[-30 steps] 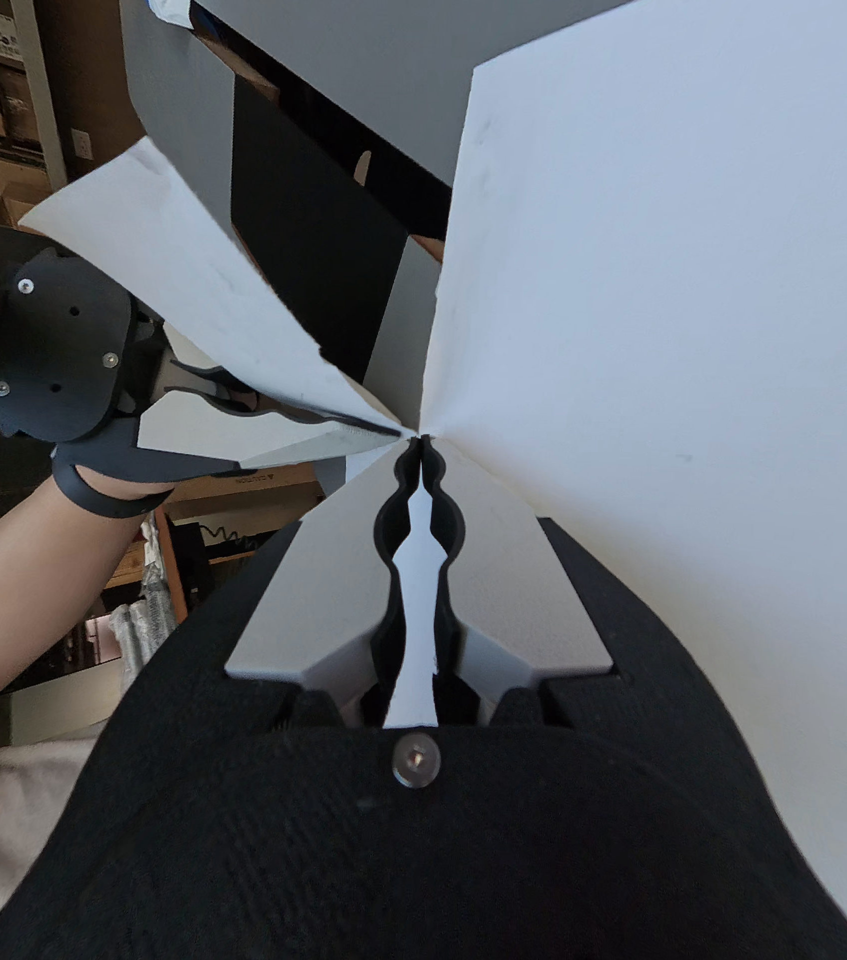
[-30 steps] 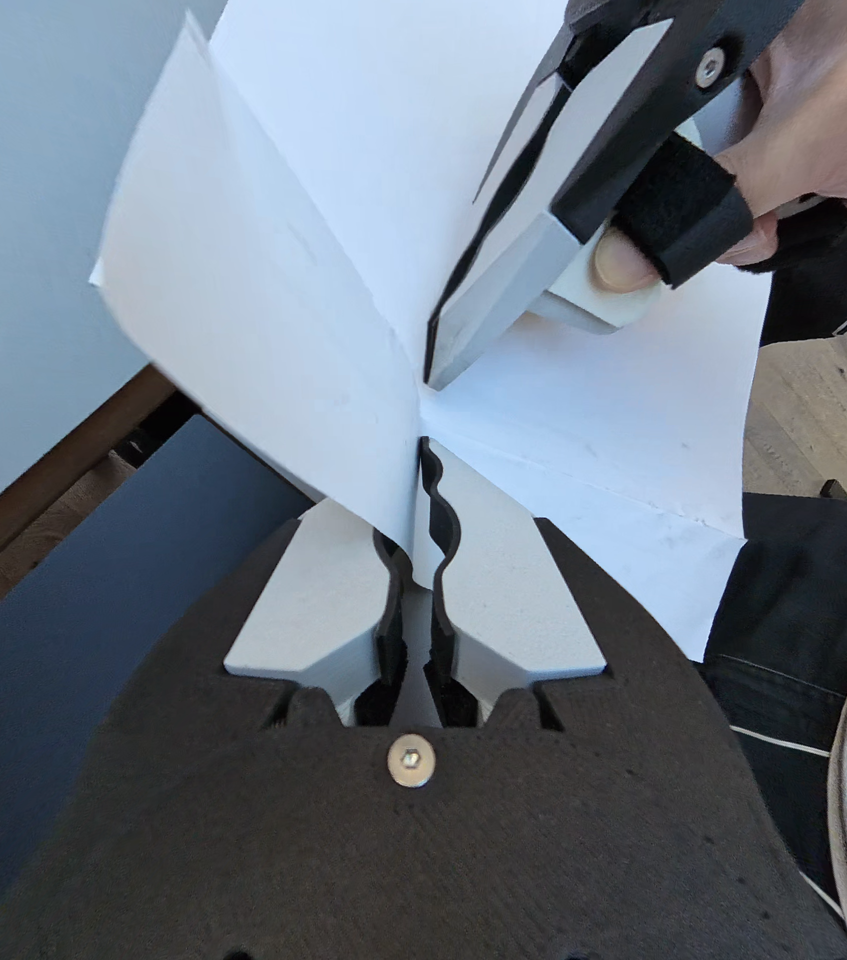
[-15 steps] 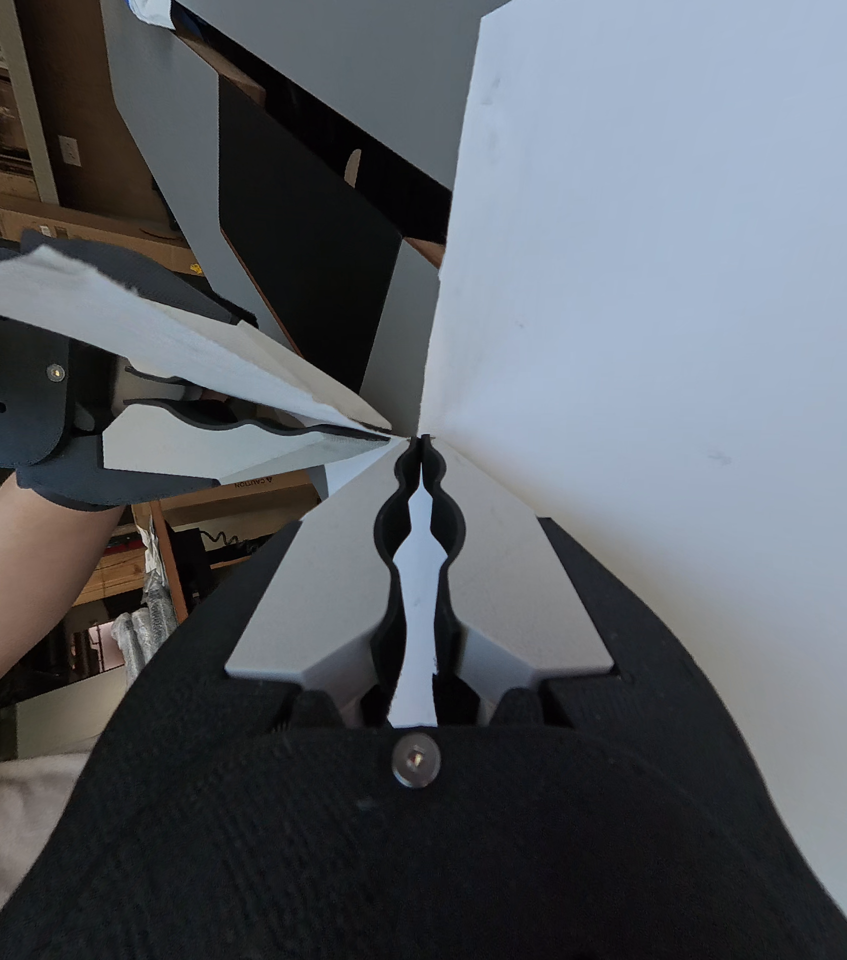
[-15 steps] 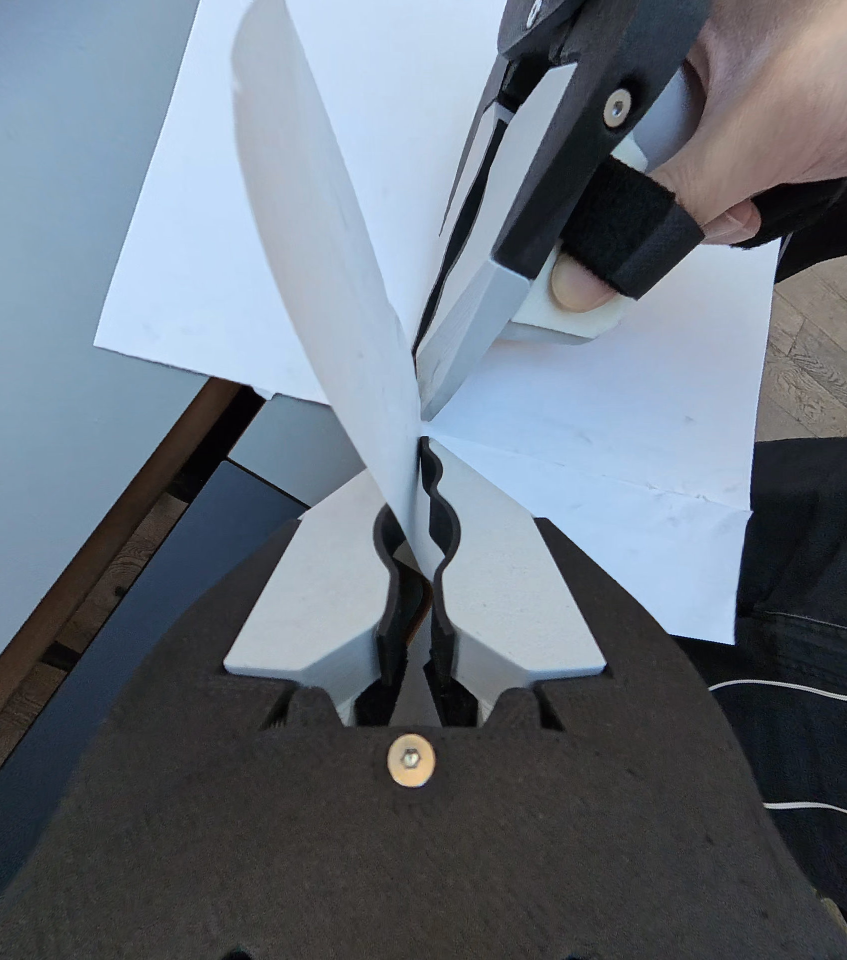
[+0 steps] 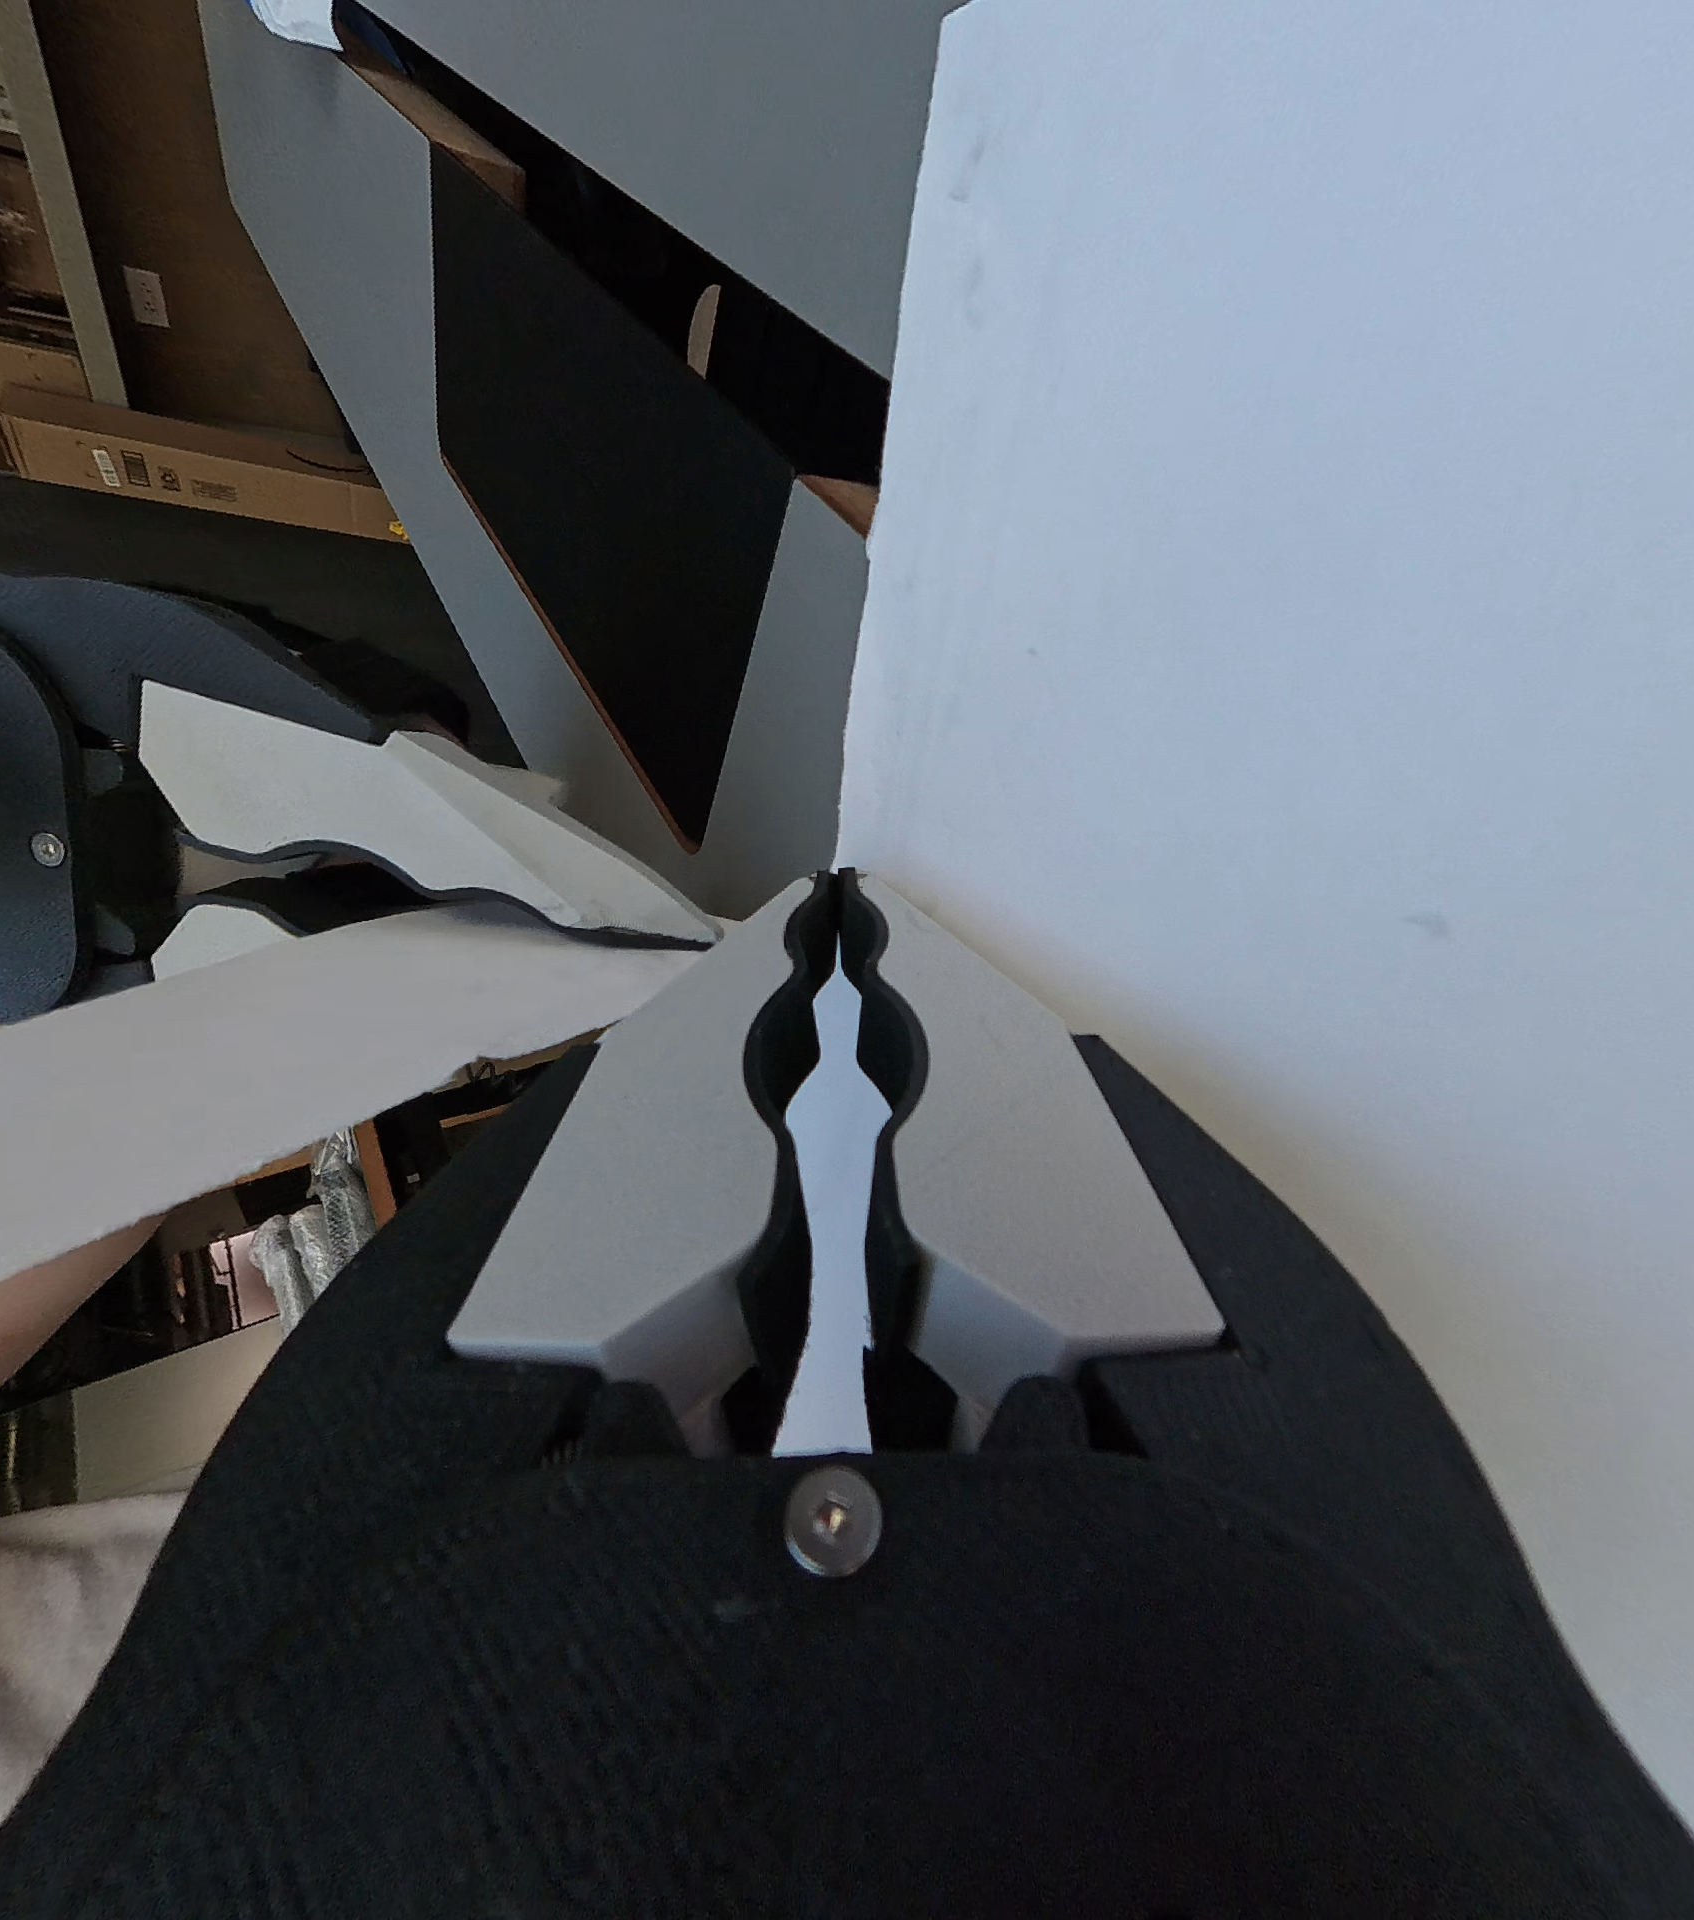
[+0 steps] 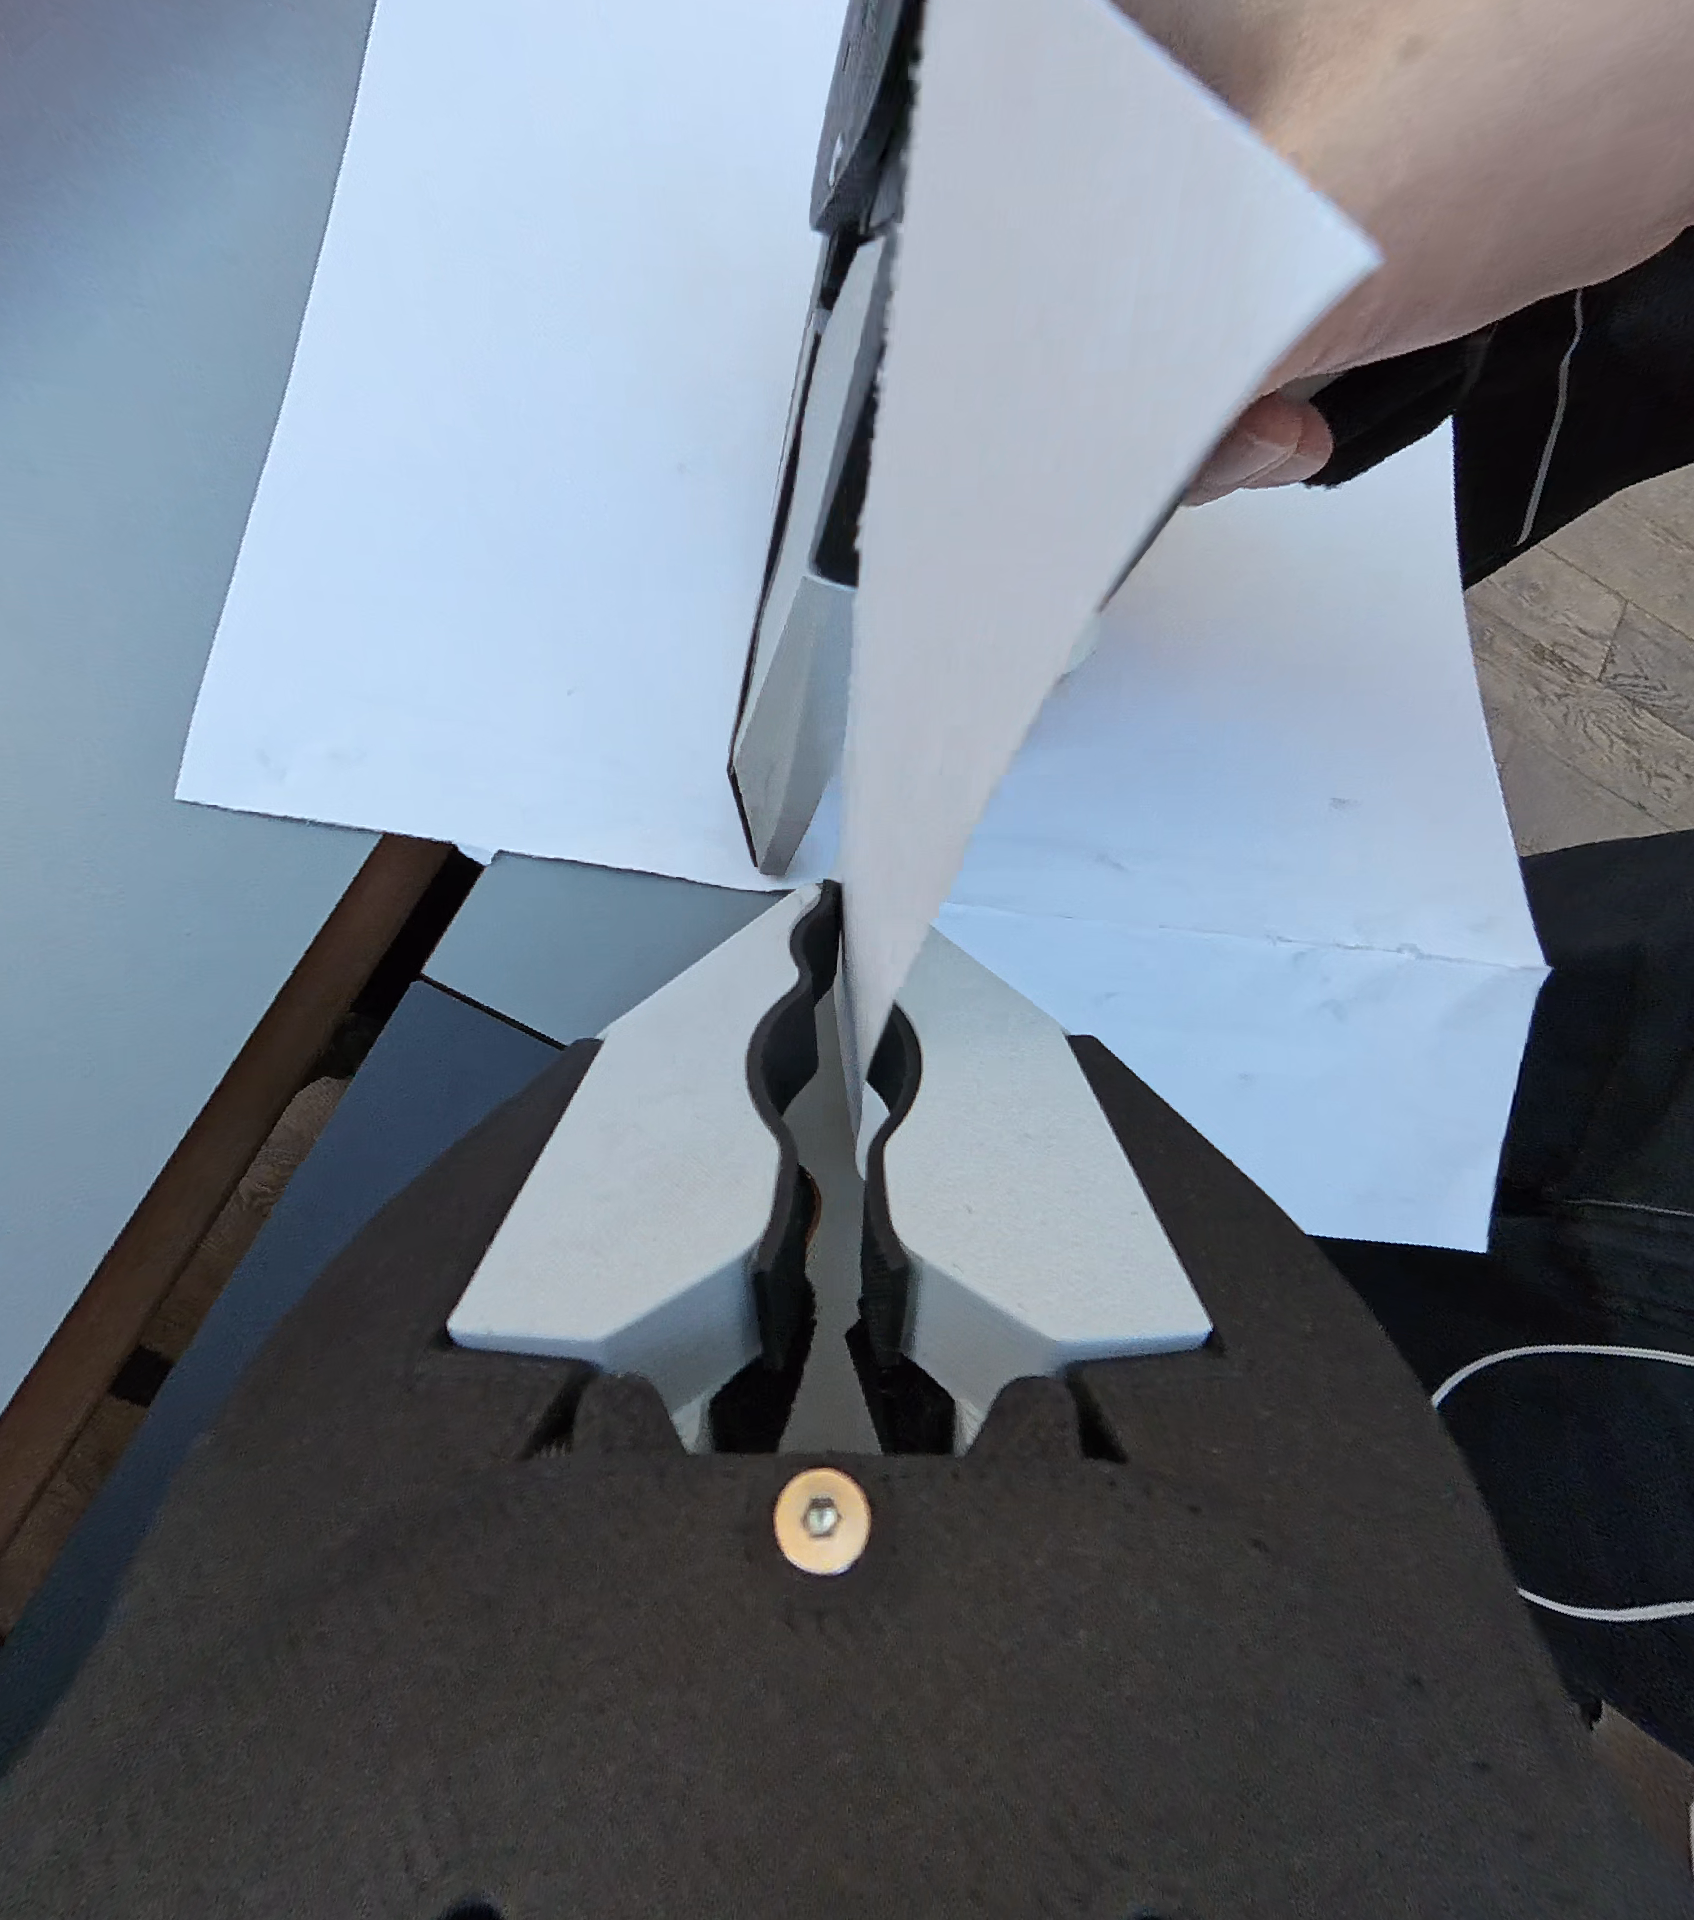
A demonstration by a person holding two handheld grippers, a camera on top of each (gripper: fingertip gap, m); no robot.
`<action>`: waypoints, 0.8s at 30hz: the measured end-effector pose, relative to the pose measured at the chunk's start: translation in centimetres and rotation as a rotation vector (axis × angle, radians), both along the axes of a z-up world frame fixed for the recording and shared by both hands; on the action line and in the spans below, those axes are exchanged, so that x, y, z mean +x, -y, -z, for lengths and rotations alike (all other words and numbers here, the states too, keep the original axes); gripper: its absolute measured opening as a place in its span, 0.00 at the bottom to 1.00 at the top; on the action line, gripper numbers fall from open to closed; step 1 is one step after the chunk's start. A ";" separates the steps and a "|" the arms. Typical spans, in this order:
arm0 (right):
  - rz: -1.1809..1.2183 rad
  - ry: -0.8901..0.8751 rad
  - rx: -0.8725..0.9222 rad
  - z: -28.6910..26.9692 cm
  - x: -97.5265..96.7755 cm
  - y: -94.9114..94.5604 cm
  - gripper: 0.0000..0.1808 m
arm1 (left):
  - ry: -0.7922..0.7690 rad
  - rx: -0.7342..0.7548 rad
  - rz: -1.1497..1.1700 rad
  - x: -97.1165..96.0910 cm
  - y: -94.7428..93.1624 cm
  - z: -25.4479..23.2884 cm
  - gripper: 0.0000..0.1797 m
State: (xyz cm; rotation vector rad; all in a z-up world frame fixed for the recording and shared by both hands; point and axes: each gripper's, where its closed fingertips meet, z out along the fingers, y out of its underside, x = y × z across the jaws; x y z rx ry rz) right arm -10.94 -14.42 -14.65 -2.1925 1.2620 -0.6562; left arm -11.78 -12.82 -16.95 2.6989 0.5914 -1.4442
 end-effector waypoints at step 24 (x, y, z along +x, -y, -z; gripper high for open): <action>-0.161 0.208 -0.177 -0.7 -0.2 -0.7 0.15 | -0.018 0.014 0.027 0.0 0.0 0.0 0.00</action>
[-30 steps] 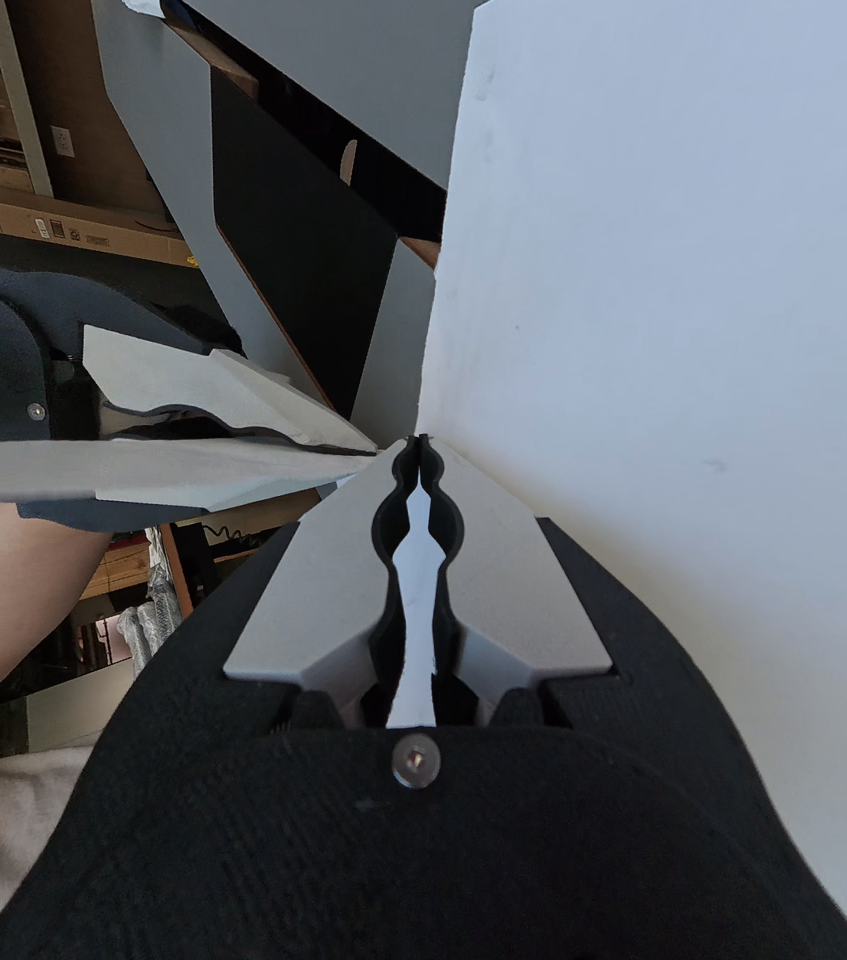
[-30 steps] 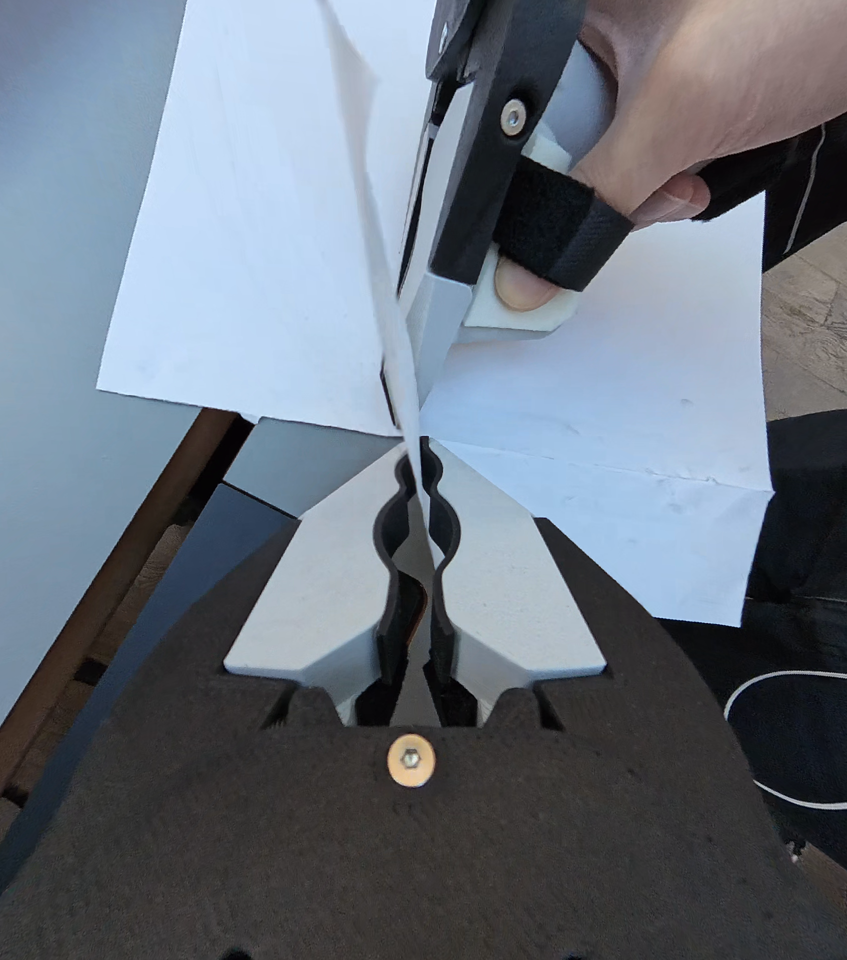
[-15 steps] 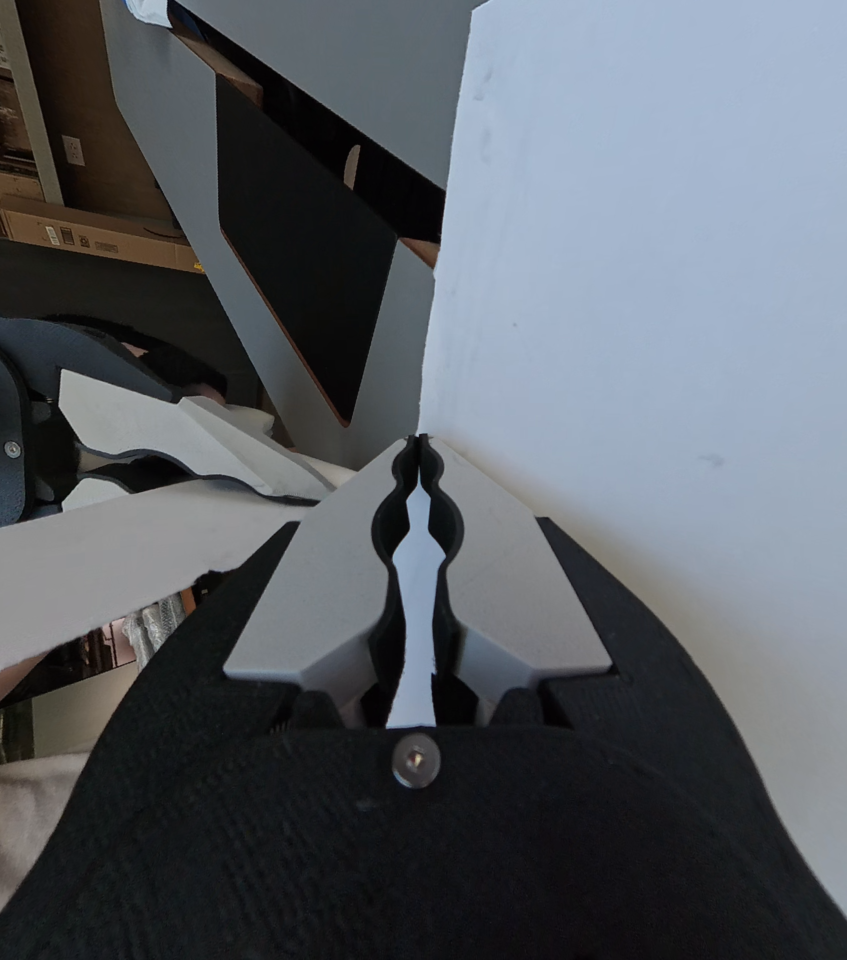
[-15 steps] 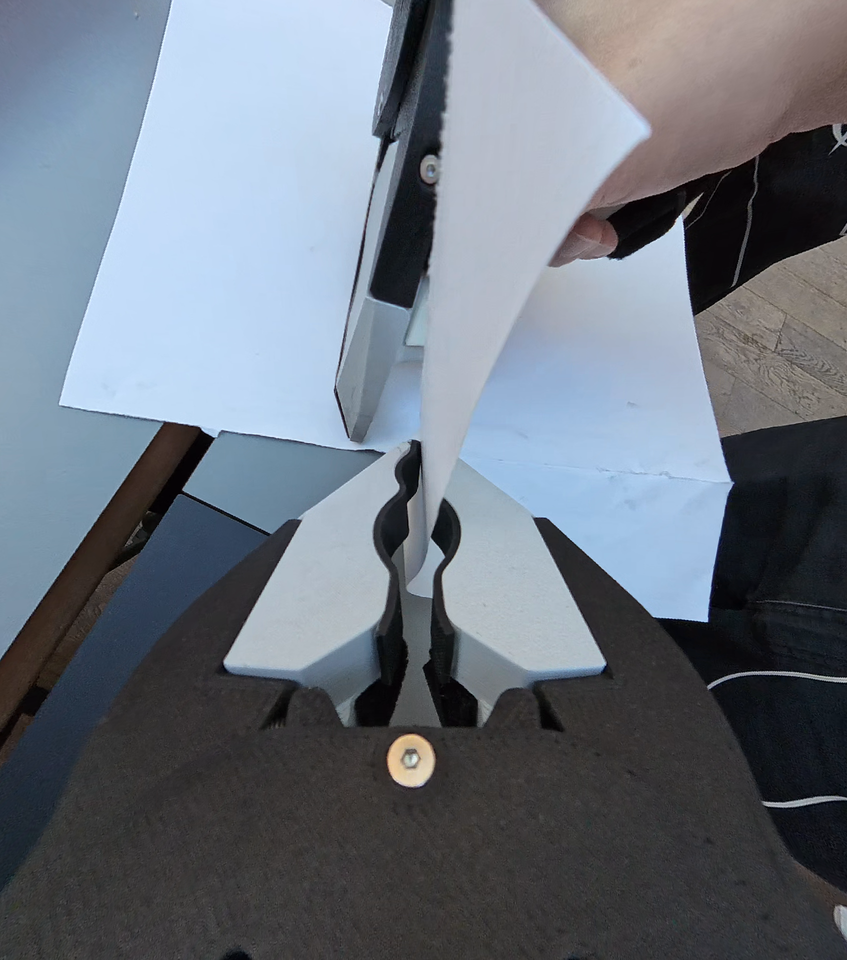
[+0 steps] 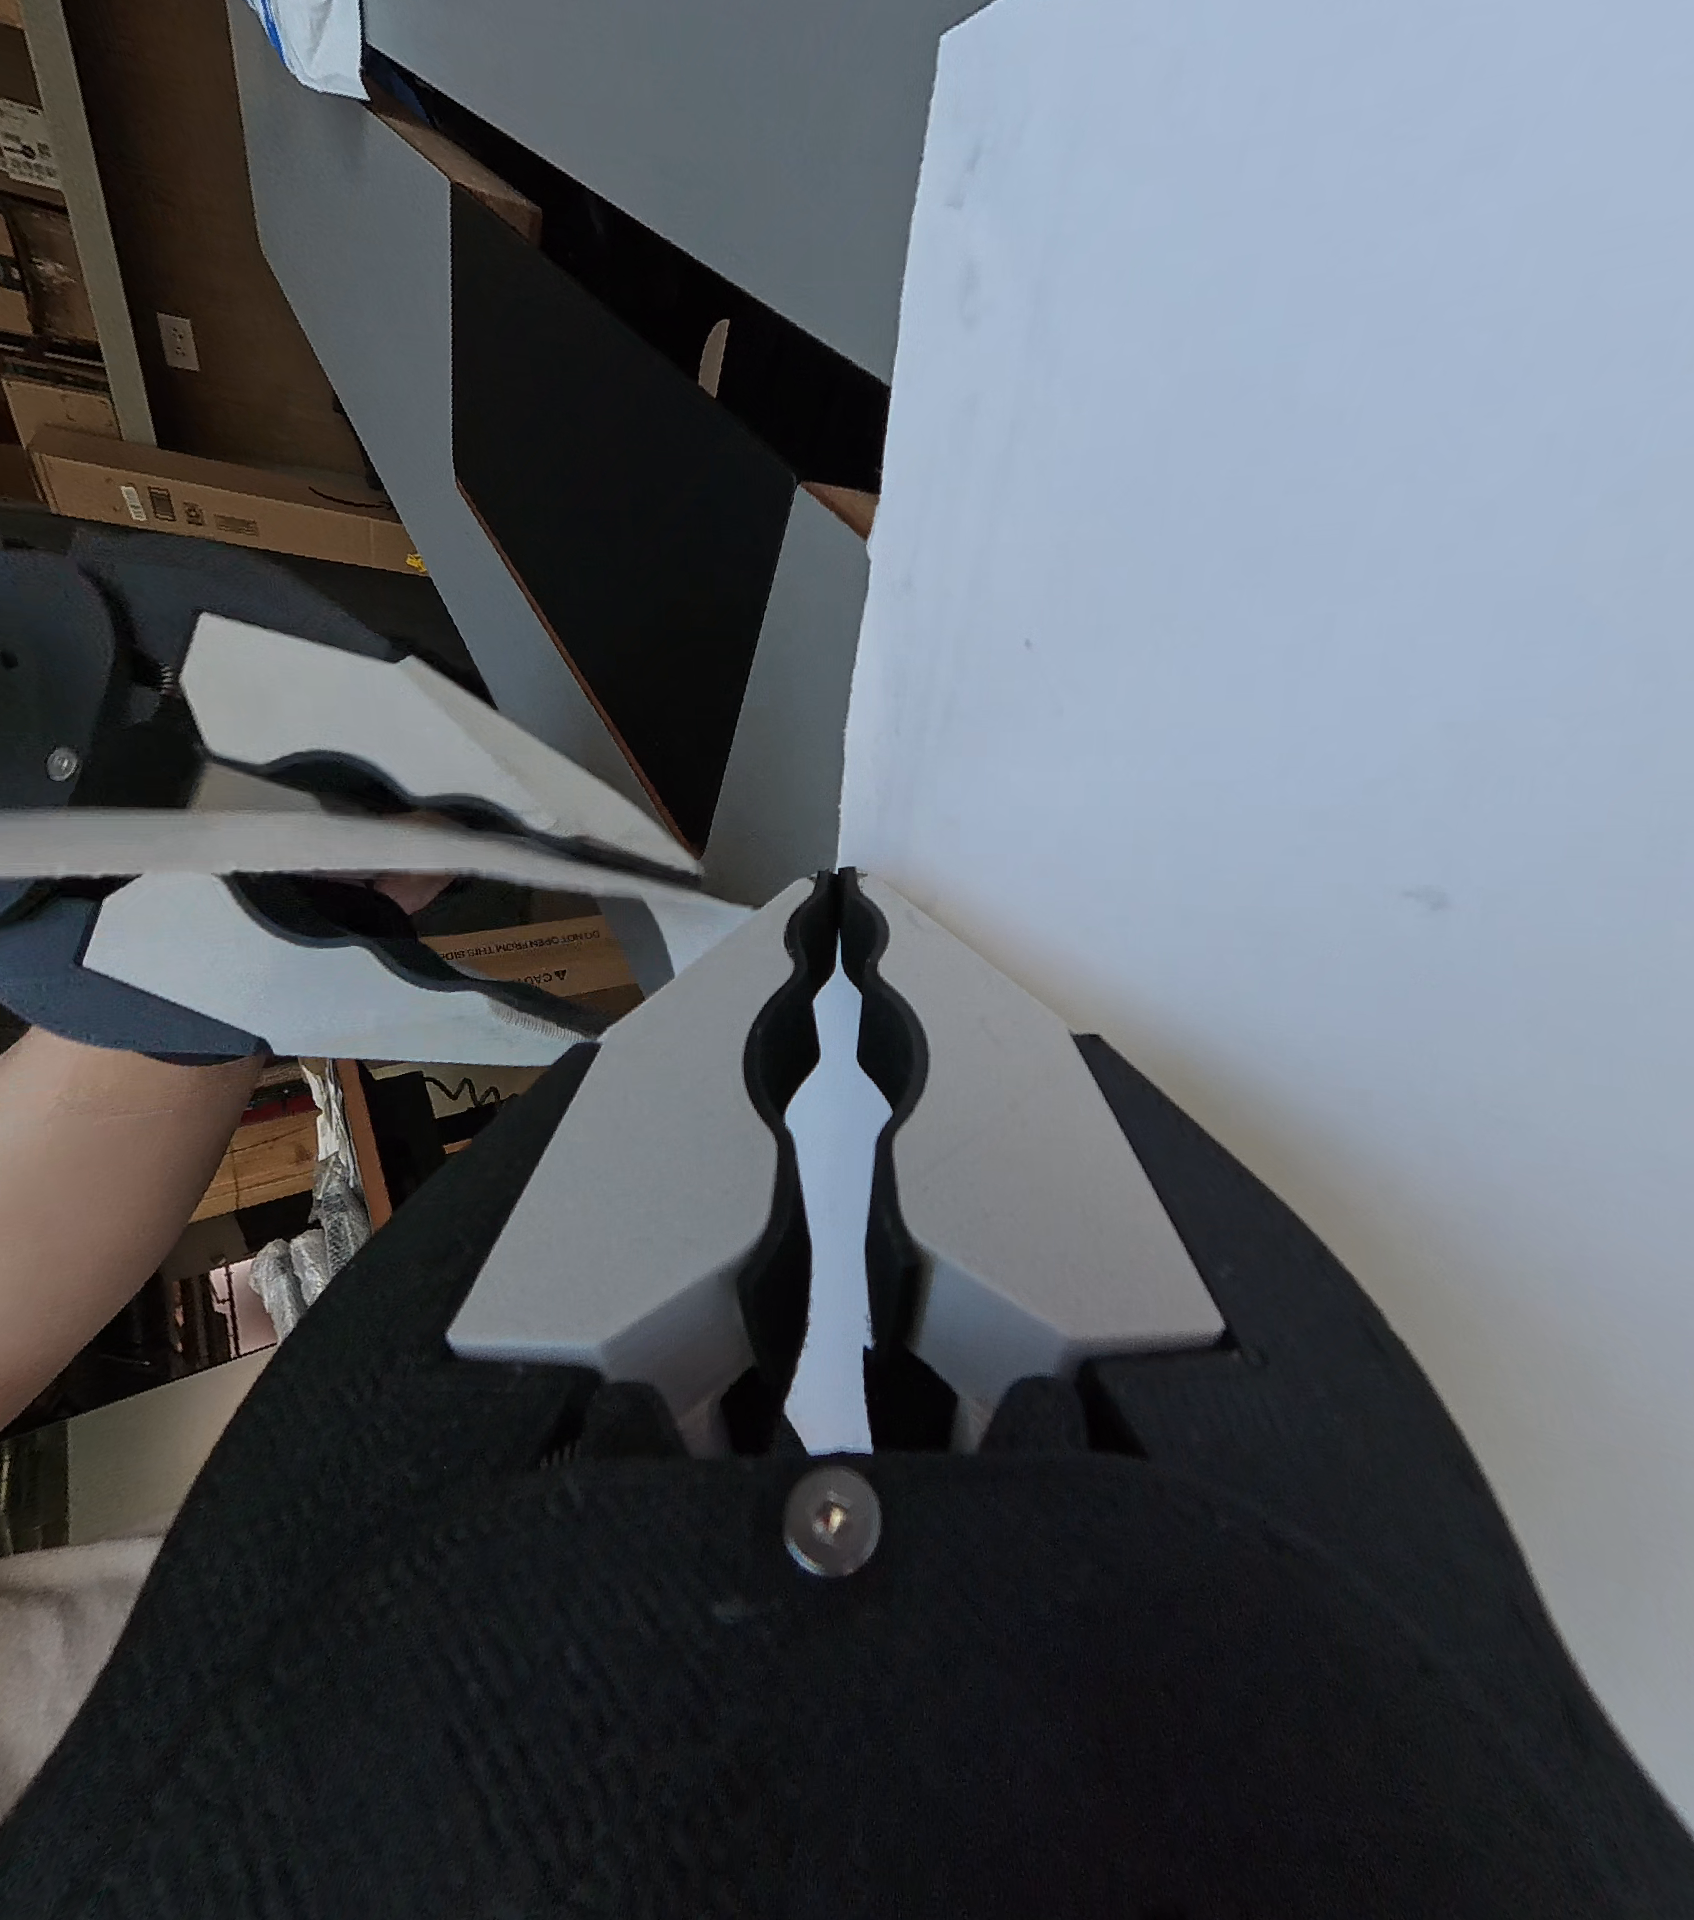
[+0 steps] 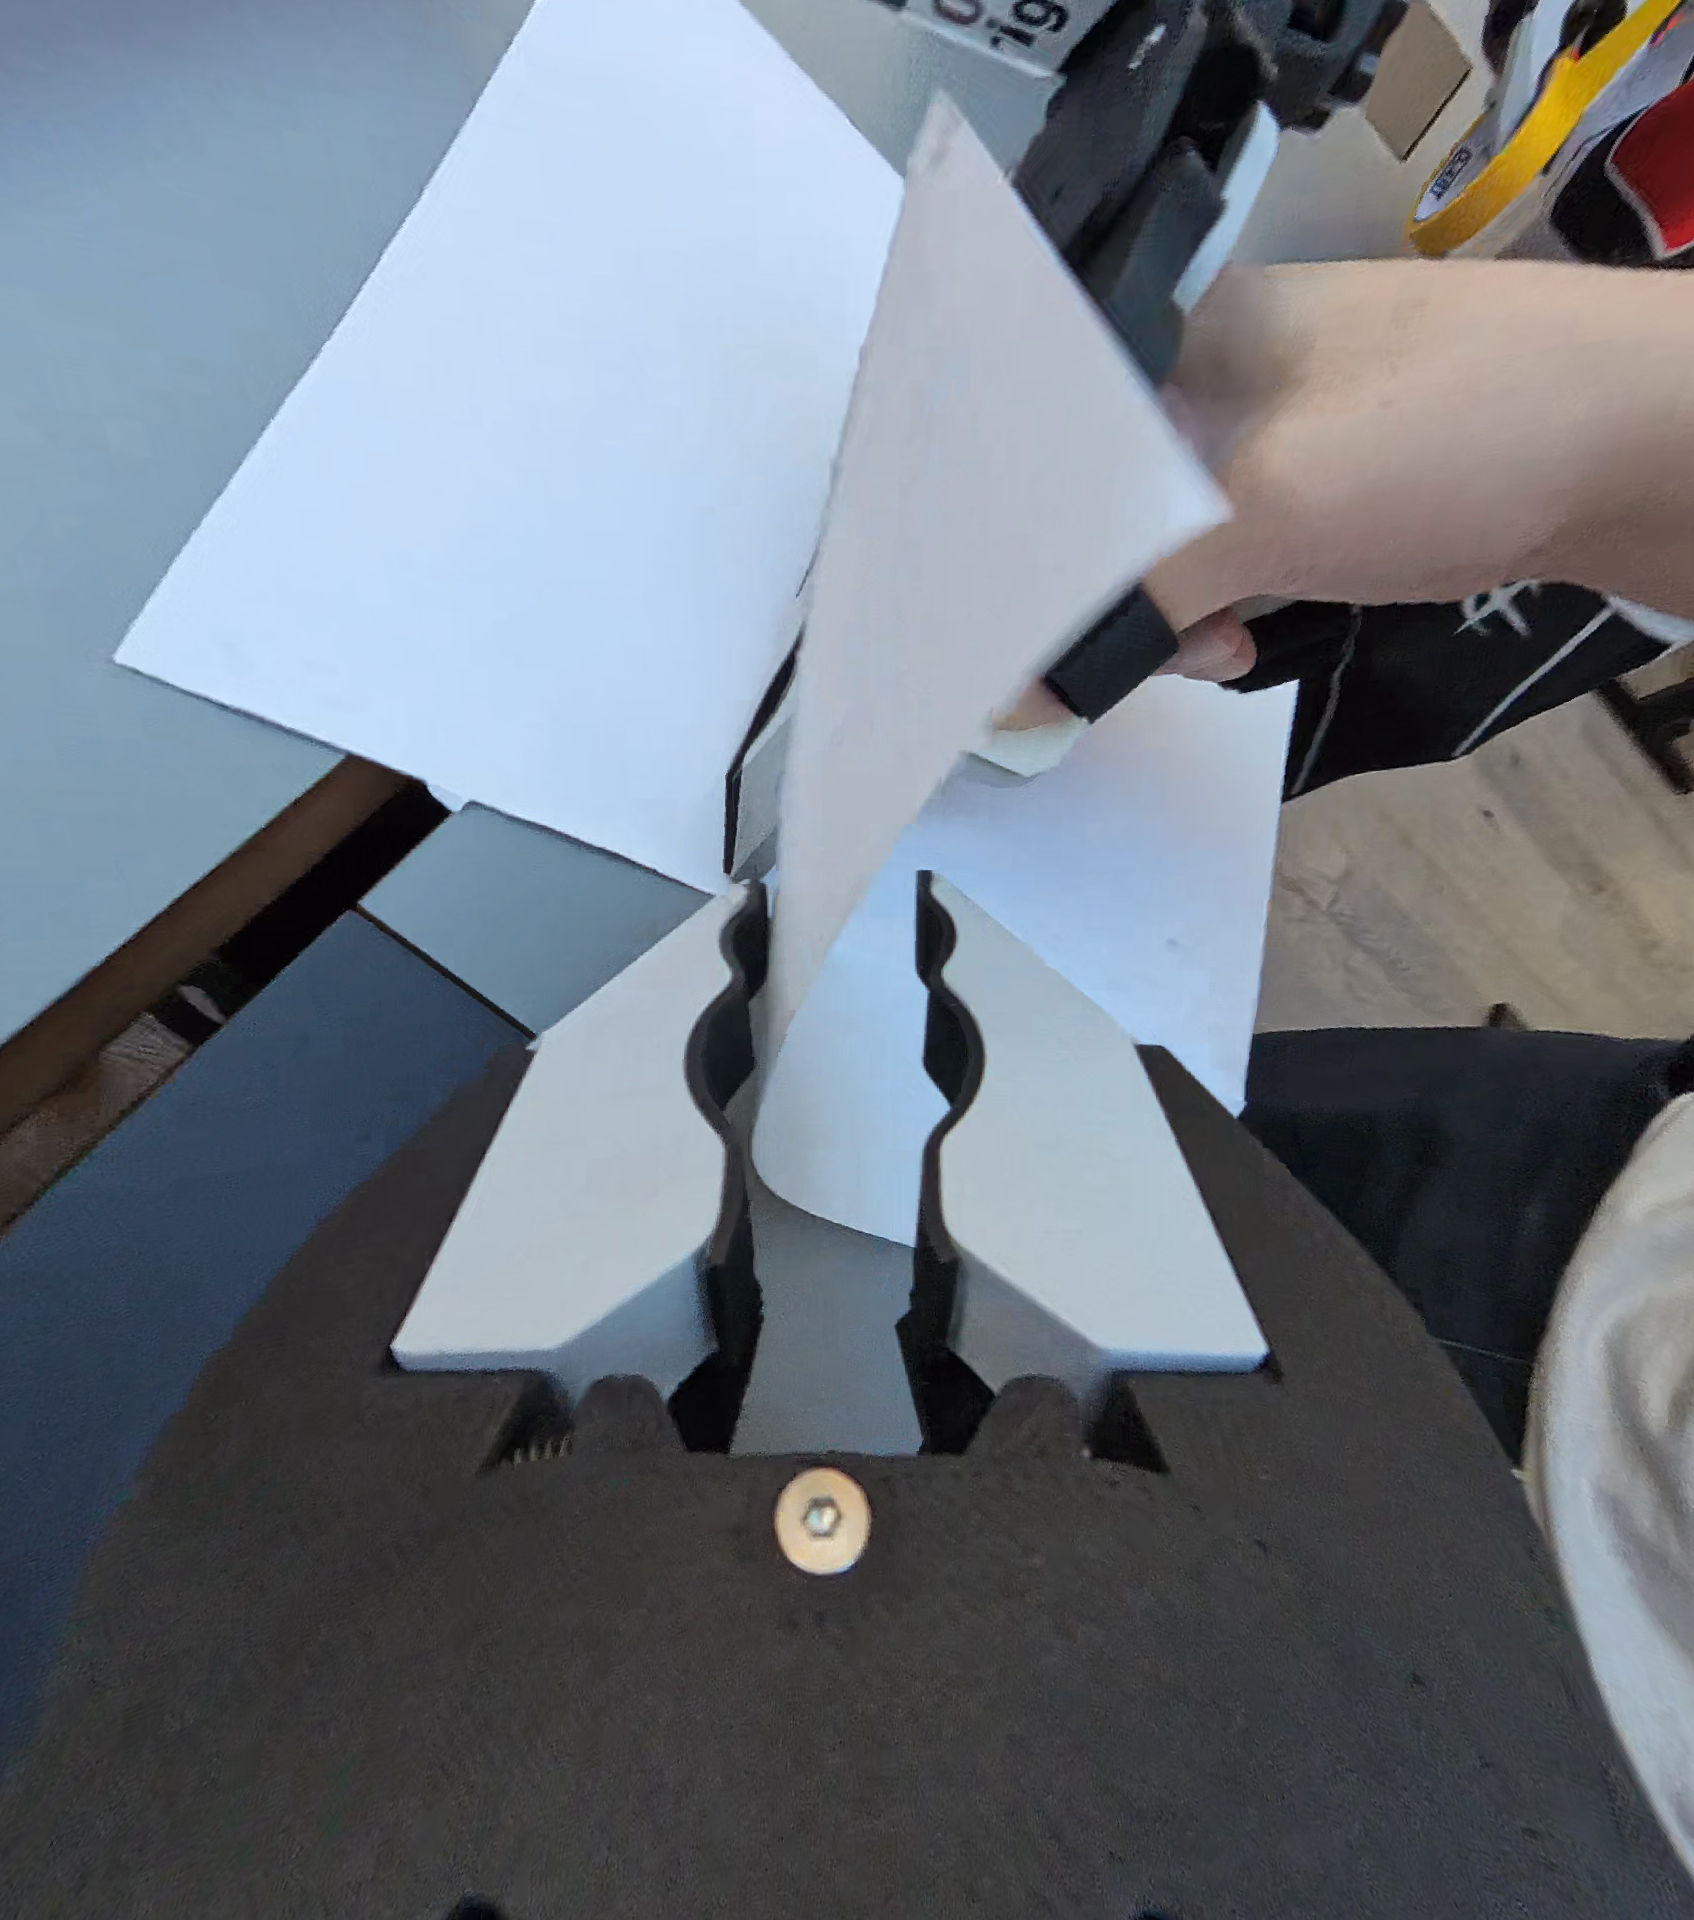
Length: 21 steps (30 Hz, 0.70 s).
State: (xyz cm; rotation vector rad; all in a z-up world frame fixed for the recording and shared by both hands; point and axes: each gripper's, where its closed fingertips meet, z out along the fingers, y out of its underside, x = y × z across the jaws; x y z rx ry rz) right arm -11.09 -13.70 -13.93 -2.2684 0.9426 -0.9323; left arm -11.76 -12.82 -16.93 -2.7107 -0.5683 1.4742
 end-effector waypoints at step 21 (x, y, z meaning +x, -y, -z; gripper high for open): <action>0.034 -0.163 -0.137 3.3 -0.8 0.4 0.00 | -0.036 0.060 0.032 0.7 0.9 -1.1 0.00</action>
